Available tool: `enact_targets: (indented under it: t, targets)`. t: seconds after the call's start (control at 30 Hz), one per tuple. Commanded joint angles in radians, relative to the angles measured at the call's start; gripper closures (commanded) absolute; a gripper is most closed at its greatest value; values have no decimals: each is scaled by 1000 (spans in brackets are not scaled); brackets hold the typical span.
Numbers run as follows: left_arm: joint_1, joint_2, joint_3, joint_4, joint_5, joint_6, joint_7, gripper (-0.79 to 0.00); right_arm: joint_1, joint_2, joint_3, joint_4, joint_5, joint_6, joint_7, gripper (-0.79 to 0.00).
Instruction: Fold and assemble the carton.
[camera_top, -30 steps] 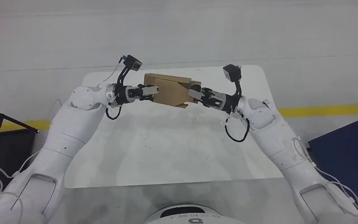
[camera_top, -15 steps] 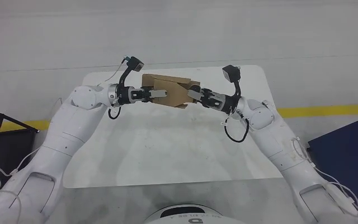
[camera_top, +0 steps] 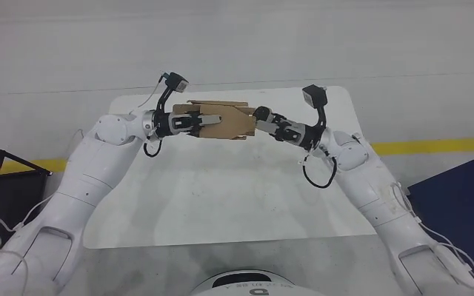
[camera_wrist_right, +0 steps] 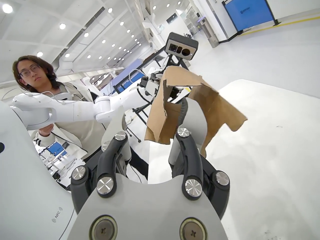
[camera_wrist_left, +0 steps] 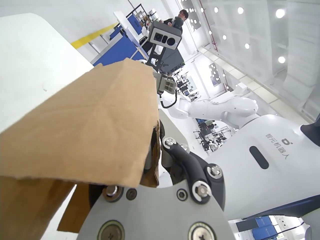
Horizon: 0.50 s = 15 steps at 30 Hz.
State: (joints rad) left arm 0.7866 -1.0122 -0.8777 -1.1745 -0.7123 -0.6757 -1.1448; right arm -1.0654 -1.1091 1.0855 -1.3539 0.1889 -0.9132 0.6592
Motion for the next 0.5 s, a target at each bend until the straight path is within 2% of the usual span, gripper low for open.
enact_targets:
  t: [0.0, 0.13, 0.37, 0.47]
  targets:
    - [3, 0, -11, 20, -36, -3, 3, 0, -17, 9, 40, 2, -8, -8, -9, -785]
    - [1, -1, -13, 24, -38, 2, -1, 0, -66, 29, 137, -1, -23, -15, -40, -785]
    - [1, -1, -13, 24, -38, 2, -1, 0, -66, 29, 137, -1, -23, -15, -40, -785]
    - [45, -10, -29, -19, -195, 51, 65, 0, -69, 30, 137, 1, -43, 1, -41, -785]
